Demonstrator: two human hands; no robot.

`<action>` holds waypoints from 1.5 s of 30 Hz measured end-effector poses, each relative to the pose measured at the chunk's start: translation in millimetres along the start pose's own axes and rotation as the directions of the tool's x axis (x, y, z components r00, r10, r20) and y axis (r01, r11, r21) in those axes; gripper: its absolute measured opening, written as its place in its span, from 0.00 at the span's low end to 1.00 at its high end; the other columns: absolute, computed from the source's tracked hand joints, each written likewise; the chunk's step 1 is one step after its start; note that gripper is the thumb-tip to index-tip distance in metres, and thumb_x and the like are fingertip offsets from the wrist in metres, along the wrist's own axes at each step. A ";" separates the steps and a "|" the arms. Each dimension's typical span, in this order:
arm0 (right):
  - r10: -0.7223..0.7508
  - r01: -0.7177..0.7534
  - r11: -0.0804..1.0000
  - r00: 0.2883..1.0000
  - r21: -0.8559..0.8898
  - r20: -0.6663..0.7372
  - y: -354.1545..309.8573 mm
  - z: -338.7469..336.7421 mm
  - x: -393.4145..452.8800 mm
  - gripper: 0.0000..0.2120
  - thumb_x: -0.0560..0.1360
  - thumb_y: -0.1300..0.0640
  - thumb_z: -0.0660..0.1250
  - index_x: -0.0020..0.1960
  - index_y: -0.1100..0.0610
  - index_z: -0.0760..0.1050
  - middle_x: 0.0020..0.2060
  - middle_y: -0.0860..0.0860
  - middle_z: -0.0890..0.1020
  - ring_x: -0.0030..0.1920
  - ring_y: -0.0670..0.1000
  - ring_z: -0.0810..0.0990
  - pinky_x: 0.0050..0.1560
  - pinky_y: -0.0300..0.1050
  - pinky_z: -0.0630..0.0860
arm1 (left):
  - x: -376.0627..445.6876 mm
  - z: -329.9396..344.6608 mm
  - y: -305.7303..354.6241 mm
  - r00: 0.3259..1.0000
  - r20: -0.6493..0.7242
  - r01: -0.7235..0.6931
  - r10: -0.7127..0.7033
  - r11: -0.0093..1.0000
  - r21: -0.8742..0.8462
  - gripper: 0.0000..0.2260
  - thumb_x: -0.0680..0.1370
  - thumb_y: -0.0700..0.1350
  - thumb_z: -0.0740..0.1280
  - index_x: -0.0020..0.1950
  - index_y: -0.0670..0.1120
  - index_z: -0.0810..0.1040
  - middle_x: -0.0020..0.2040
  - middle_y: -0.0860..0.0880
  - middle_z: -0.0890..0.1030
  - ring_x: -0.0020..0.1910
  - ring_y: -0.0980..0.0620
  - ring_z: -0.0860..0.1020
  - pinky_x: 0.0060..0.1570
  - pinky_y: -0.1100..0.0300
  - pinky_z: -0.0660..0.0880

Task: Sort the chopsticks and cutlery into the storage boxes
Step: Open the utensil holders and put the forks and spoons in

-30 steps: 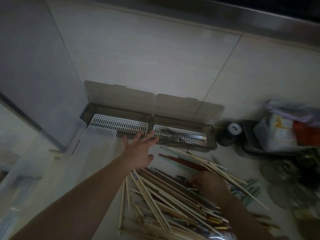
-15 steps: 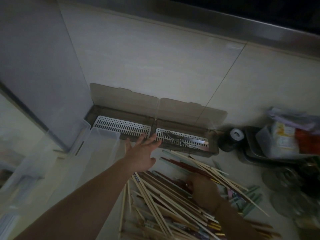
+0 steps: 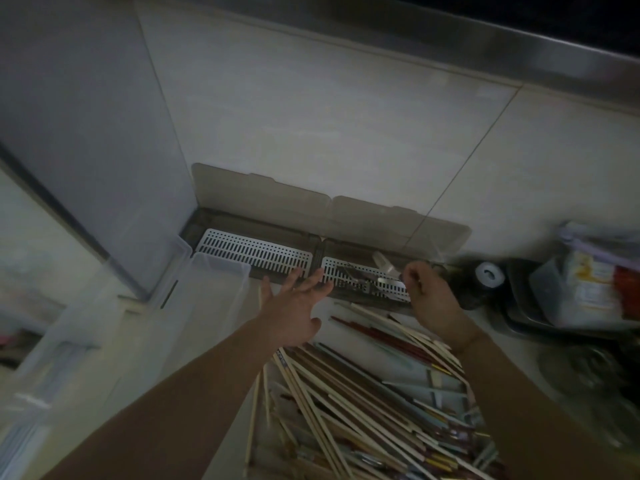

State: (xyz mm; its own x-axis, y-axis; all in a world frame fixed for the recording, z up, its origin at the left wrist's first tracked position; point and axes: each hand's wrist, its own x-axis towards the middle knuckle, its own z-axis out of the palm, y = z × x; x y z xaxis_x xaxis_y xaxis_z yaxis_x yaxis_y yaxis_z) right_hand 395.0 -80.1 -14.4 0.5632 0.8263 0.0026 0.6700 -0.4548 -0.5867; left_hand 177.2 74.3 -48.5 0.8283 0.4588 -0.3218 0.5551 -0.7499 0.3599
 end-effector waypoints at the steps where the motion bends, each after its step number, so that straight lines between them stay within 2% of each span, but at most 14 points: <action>1: 0.020 -0.016 0.996 0.999 -0.088 0.046 5.0 1.2 11.6 0.06 0.81 0.59 0.57 0.53 0.52 0.72 0.44 0.49 0.78 0.41 0.51 0.78 0.43 0.49 0.76 | 0.2 0.5 0.5 1.000 -0.001 -0.001 0.001 1.000 0.001 0.32 0.78 0.54 0.62 0.77 0.63 0.47 0.77 0.63 0.39 0.76 0.53 0.35 0.67 0.32 0.34; 4: 0.028 0.005 0.979 0.987 -0.203 0.161 13.0 9.3 37.8 0.09 0.79 0.63 0.58 0.55 0.55 0.75 0.50 0.53 0.81 0.48 0.56 0.79 0.50 0.52 0.78 | 0.8 2.1 0.1 1.000 -0.009 0.005 -0.005 1.000 0.005 0.32 0.78 0.54 0.62 0.77 0.64 0.47 0.77 0.63 0.39 0.76 0.53 0.35 0.67 0.32 0.34; 8: 0.056 -0.015 0.979 0.979 -0.203 0.197 15.0 19.7 48.5 0.14 0.74 0.71 0.61 0.43 0.53 0.75 0.43 0.54 0.81 0.41 0.49 0.76 0.37 0.31 0.67 | 1.6 3.8 -1.0 1.000 -0.013 0.005 -0.005 1.000 0.006 0.32 0.78 0.54 0.62 0.77 0.64 0.47 0.77 0.63 0.38 0.76 0.53 0.34 0.66 0.32 0.33; 13: 0.156 -0.108 0.965 0.969 -0.240 0.190 25.0 28.2 47.9 0.14 0.72 0.74 0.61 0.48 0.61 0.80 0.50 0.57 0.82 0.49 0.54 0.79 0.49 0.37 0.71 | 1.7 5.5 -0.8 1.000 -0.018 0.008 -0.008 1.000 0.005 0.33 0.78 0.54 0.62 0.77 0.64 0.47 0.77 0.64 0.38 0.76 0.54 0.34 0.66 0.32 0.33; 19: 0.199 -0.199 0.974 0.980 -0.107 -0.015 24.6 20.6 26.6 0.13 0.76 0.70 0.60 0.53 0.59 0.80 0.53 0.57 0.82 0.49 0.54 0.78 0.49 0.34 0.68 | 2.8 6.4 -0.7 1.000 -0.012 0.013 -0.013 1.000 -0.004 0.33 0.78 0.54 0.63 0.76 0.65 0.47 0.77 0.65 0.38 0.76 0.55 0.35 0.67 0.32 0.33; 22: 0.066 -0.065 0.998 0.966 0.013 -0.250 20.0 9.0 -7.0 0.08 0.76 0.67 0.65 0.48 0.58 0.80 0.46 0.54 0.83 0.46 0.53 0.81 0.51 0.40 0.72 | 4.9 9.2 -3.8 1.000 -0.018 0.002 -0.002 1.000 -0.006 0.33 0.78 0.54 0.63 0.76 0.65 0.46 0.77 0.65 0.38 0.76 0.55 0.35 0.66 0.33 0.33; 25: -0.045 0.061 0.998 0.907 0.024 -0.419 23.3 0.1 -56.8 0.07 0.75 0.63 0.67 0.45 0.51 0.78 0.40 0.40 0.78 0.40 0.39 0.77 0.48 0.28 0.70 | 6.7 12.0 -6.2 1.000 -0.029 -0.008 0.008 1.000 -0.014 0.34 0.77 0.55 0.63 0.76 0.66 0.46 0.76 0.66 0.39 0.76 0.56 0.35 0.66 0.33 0.33; 26: -0.062 0.058 0.998 0.904 -0.021 -0.422 27.7 -0.5 -74.7 0.07 0.74 0.62 0.68 0.45 0.50 0.78 0.39 0.38 0.76 0.38 0.39 0.76 0.45 0.26 0.68 | 7.1 12.7 -6.2 1.000 -0.029 -0.008 0.008 1.000 -0.012 0.34 0.77 0.55 0.63 0.76 0.66 0.46 0.76 0.66 0.39 0.76 0.56 0.35 0.66 0.32 0.33; 32: 0.041 -0.079 0.980 0.979 -0.181 -0.201 60.9 9.0 -168.8 0.08 0.70 0.64 0.74 0.45 0.54 0.82 0.40 0.51 0.82 0.39 0.51 0.79 0.43 0.41 0.73 | 2.4 14.0 5.1 0.999 -0.019 0.045 -0.043 0.996 0.077 0.35 0.77 0.57 0.61 0.77 0.63 0.42 0.77 0.62 0.35 0.76 0.51 0.34 0.67 0.32 0.36; 35: 0.099 -0.158 0.960 0.964 -0.233 -0.247 70.8 13.4 -208.0 0.09 0.67 0.66 0.75 0.42 0.53 0.80 0.36 0.50 0.80 0.37 0.53 0.78 0.39 0.39 0.70 | -14.4 28.7 25.2 0.991 -0.121 0.065 -0.050 0.990 0.124 0.38 0.77 0.58 0.60 0.78 0.56 0.37 0.76 0.54 0.30 0.76 0.46 0.33 0.69 0.33 0.40; 38: 0.229 -0.305 0.938 0.902 -0.166 -0.366 73.2 24.4 -244.8 0.09 0.68 0.65 0.75 0.44 0.53 0.81 0.38 0.50 0.81 0.39 0.53 0.79 0.39 0.37 0.70 | -40.9 55.2 47.2 0.952 -0.234 -0.168 0.196 0.977 0.134 0.35 0.77 0.56 0.61 0.79 0.54 0.45 0.79 0.50 0.39 0.77 0.43 0.43 0.72 0.37 0.48; 40: 0.147 -0.236 0.956 0.898 -0.173 -0.414 70.6 33.6 -265.3 0.03 0.71 0.59 0.70 0.44 0.55 0.82 0.38 0.51 0.82 0.40 0.55 0.80 0.41 0.39 0.72 | -57.6 74.3 57.7 0.875 -0.256 -0.388 0.410 0.912 0.134 0.29 0.77 0.53 0.61 0.76 0.53 0.57 0.78 0.48 0.52 0.76 0.44 0.54 0.73 0.42 0.55; 42: 0.027 -0.100 0.980 0.923 -0.171 -0.384 64.1 41.8 -279.6 0.11 0.74 0.50 0.64 0.42 0.55 0.82 0.38 0.50 0.81 0.39 0.53 0.78 0.42 0.41 0.73 | -70.9 91.1 63.9 0.756 -0.248 -0.600 0.605 0.793 0.105 0.17 0.78 0.50 0.62 0.67 0.52 0.69 0.72 0.49 0.65 0.70 0.47 0.64 0.68 0.48 0.64; 45: -0.044 -0.009 0.986 0.948 -0.166 -0.316 55.7 52.3 -289.5 0.13 0.76 0.48 0.62 0.42 0.53 0.81 0.40 0.47 0.81 0.39 0.53 0.78 0.42 0.44 0.73 | -85.6 110.3 63.8 0.626 -0.221 -0.753 0.748 0.653 0.078 0.04 0.80 0.48 0.61 0.52 0.51 0.74 0.62 0.51 0.73 0.62 0.48 0.69 0.60 0.51 0.68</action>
State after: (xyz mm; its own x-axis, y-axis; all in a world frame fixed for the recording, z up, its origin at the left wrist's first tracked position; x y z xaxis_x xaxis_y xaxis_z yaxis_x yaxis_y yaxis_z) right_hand 244.0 -327.3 -90.2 0.6569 0.6984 0.2841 0.7357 -0.5113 -0.4442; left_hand 133.4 -65.4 -94.6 0.9503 -0.1686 0.2616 -0.2674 -0.8726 0.4088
